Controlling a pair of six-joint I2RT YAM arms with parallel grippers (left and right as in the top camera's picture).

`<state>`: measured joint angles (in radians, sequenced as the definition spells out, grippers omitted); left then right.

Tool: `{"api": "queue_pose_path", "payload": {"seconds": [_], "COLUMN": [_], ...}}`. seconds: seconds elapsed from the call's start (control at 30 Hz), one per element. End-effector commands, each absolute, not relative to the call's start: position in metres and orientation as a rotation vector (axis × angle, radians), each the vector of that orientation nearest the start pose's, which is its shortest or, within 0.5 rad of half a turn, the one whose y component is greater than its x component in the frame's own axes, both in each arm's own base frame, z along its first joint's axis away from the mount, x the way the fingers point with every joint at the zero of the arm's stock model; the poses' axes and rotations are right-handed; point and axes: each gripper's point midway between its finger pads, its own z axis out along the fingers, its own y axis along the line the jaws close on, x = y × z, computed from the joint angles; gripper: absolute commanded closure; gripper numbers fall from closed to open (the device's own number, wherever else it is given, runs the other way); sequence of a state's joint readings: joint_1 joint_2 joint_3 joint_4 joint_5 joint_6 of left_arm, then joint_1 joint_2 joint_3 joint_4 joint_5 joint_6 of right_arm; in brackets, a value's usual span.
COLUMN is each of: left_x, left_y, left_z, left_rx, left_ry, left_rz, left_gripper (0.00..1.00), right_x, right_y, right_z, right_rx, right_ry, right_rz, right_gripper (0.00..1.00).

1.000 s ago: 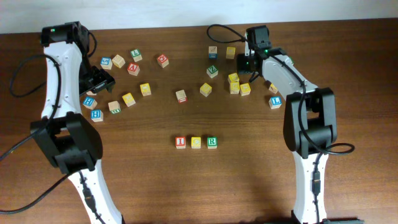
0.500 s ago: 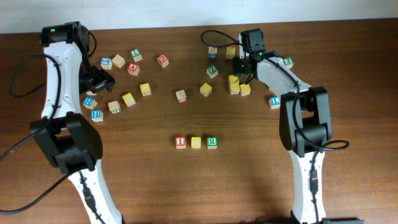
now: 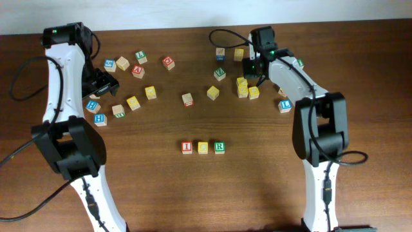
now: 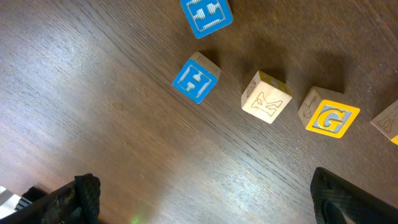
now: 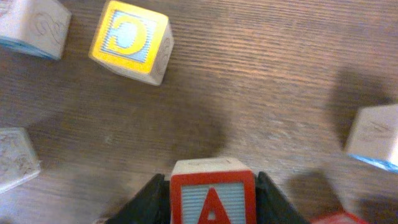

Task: Spell out ICRA
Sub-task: 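Lower the right gripper and grasp the red A block, then carry the A block and lower it right of the R block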

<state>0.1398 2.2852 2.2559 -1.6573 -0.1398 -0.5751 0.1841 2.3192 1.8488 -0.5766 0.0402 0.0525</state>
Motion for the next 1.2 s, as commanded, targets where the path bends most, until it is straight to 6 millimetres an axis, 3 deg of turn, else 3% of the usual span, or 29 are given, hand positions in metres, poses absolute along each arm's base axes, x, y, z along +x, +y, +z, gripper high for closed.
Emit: {"api": "queue_pose_path", "payload": {"seconds": [0.0, 0.13, 0.2, 0.27, 0.43, 0.5, 0.6, 1.0, 1.03, 1.17], "left_x": [0.405, 0.405, 0.405, 0.405, 0.405, 0.405, 0.405, 0.405, 0.405, 0.405], "left_y": [0.086, 0.086, 0.086, 0.087, 0.086, 0.087, 0.087, 0.087, 0.087, 0.087], "left_z": [0.13, 0.13, 0.13, 0.13, 0.13, 0.13, 0.13, 0.13, 0.13, 0.13], "left_rx": [-1.1, -1.1, -1.1, -1.103, -1.102, -1.103, -1.104, -1.103, -1.103, -1.103], "left_ry": [2.994, 2.994, 2.994, 2.993, 2.993, 2.993, 2.993, 2.993, 2.993, 2.993], "left_rz": [0.273, 0.273, 0.273, 0.272, 0.273, 0.273, 0.272, 0.272, 0.272, 0.272], "left_gripper": [0.01, 0.01, 0.01, 0.01, 0.01, 0.01, 0.01, 0.01, 0.01, 0.01], "right_x": [0.552, 0.523, 0.52, 0.521, 0.543, 0.551, 0.55, 0.563, 0.565, 0.564], "right_y": [0.099, 0.093, 0.092, 0.092, 0.092, 0.094, 0.078, 0.084, 0.085, 0.085], "right_z": [0.1, 0.142, 0.146, 0.134, 0.091, 0.075, 0.05, 0.011, 0.011, 0.01], "right_rx": [-0.15, -0.152, -0.151, -0.122, 0.225, 0.252, 0.464, 0.525, 0.522, 0.522], "right_ry": [2.544, 2.57, 2.571, 2.595, 2.592, 2.587, 2.587, 2.575, 2.57, 2.574], "right_rz": [0.048, 0.044, 0.043, 0.047, 0.108, 0.114, 0.031, 0.078, 0.081, 0.078], "right_gripper": [0.67, 0.73, 0.66, 0.53, 0.5, 0.49, 0.49, 0.49, 0.5, 0.73]}}
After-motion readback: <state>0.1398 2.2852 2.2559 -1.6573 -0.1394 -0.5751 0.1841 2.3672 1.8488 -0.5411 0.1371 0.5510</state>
